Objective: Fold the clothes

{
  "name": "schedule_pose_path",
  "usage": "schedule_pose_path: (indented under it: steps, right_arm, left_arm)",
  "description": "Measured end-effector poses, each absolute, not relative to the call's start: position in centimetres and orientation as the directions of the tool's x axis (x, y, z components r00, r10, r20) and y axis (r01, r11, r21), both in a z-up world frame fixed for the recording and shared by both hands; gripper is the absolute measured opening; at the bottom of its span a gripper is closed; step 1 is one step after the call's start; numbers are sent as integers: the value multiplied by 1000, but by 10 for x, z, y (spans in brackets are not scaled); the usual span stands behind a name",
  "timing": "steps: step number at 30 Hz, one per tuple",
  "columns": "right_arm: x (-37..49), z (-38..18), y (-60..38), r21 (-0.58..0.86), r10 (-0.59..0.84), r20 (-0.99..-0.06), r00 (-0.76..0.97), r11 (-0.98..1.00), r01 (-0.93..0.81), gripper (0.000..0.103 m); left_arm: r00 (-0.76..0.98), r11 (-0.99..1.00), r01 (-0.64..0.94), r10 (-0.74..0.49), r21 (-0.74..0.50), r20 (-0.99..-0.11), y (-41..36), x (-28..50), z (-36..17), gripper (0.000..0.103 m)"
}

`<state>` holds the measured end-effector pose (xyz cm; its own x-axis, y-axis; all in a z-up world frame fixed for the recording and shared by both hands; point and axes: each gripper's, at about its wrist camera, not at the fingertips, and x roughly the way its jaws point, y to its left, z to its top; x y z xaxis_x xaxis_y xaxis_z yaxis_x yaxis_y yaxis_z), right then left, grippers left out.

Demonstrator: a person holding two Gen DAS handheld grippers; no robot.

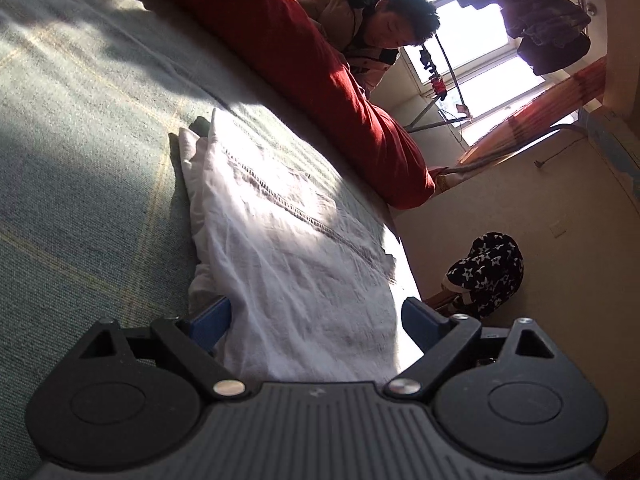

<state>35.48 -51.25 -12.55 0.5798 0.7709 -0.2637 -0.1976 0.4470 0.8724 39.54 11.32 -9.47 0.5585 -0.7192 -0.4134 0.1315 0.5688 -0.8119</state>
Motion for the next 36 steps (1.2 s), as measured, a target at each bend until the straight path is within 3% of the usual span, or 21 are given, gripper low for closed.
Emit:
schedule_pose_path:
  steps: [11,14,18,28,30,32,36]
  right_arm:
    - [356,-135,-514,898,804,-212,556,384,-213,103]
    - [365,-133,-507,889,806,-239,541,406,-212,103]
    - [352,-127,-502,872,828,-259,498,422,-247,103]
    - [334,-130,-517,872,786,-264,558,442,-209,103]
    - [338,-125,-511,843,763,-303,571,494,-213,96]
    - [341,-120,-502,798,740,-374,559,564,-212,79]
    - [336,-123,-497,761,716,-437,545,617,-199,64]
  left_arm:
    - [504,503,168,-783,-848,-365,103,402,-108,95]
    - [463,498,200,-807,-844,-367,93,400,-109,95]
    - [416,434,311,-862,-845,-290,95,371,-99,95]
    - [482,487,213,-806,-847,-343,103,386,-112,95]
    - [491,510,206,-792,-835,-362,101,386,-112,91]
    - [497,533,202,-779,-821,-383,100,384,-111,87]
    - [511,584,192,-746,-789,-427,97,380,-109,80]
